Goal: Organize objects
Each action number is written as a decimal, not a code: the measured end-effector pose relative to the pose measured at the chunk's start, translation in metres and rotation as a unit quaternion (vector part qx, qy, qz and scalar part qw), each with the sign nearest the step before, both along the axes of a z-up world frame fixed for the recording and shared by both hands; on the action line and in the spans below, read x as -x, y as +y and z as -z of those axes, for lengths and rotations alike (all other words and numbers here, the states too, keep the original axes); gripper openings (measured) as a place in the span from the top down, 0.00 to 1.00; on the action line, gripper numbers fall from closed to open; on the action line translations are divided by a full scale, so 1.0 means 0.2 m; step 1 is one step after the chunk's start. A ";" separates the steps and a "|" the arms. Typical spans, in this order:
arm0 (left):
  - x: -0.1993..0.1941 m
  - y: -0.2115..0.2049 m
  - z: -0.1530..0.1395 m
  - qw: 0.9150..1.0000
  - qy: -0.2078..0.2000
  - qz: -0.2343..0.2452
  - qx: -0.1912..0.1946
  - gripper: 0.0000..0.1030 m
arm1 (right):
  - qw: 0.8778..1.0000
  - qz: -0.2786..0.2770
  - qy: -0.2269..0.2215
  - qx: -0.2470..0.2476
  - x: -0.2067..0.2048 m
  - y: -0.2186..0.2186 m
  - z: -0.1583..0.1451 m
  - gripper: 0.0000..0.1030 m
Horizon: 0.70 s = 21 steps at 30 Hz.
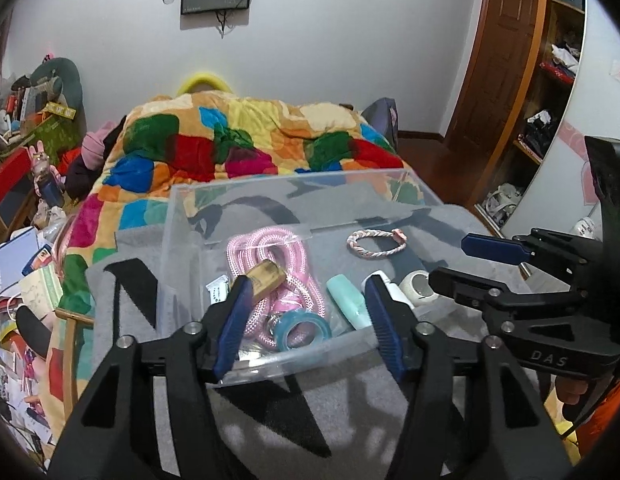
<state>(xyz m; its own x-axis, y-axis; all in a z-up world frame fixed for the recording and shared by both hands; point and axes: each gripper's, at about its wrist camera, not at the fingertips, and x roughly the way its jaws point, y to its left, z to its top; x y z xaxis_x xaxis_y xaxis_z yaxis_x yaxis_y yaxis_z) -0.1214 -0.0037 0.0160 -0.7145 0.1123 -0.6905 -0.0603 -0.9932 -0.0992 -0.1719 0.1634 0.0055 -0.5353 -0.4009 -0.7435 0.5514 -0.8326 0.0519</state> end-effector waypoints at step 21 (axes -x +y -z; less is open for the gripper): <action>-0.43 0.00 0.00 0.999 0.044 -0.022 0.006 0.29 | 0.996 0.023 0.046 0.075 -0.39 0.14 -0.04 0.32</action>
<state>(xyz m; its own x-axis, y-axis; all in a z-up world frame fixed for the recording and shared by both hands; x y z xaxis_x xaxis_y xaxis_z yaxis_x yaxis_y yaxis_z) -0.0347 -0.0041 0.0170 -0.7771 0.0720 -0.6253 -0.0255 -0.9962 -0.0831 -0.0943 0.1905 0.0145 -0.6184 -0.4777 -0.6240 0.5216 -0.8434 0.1288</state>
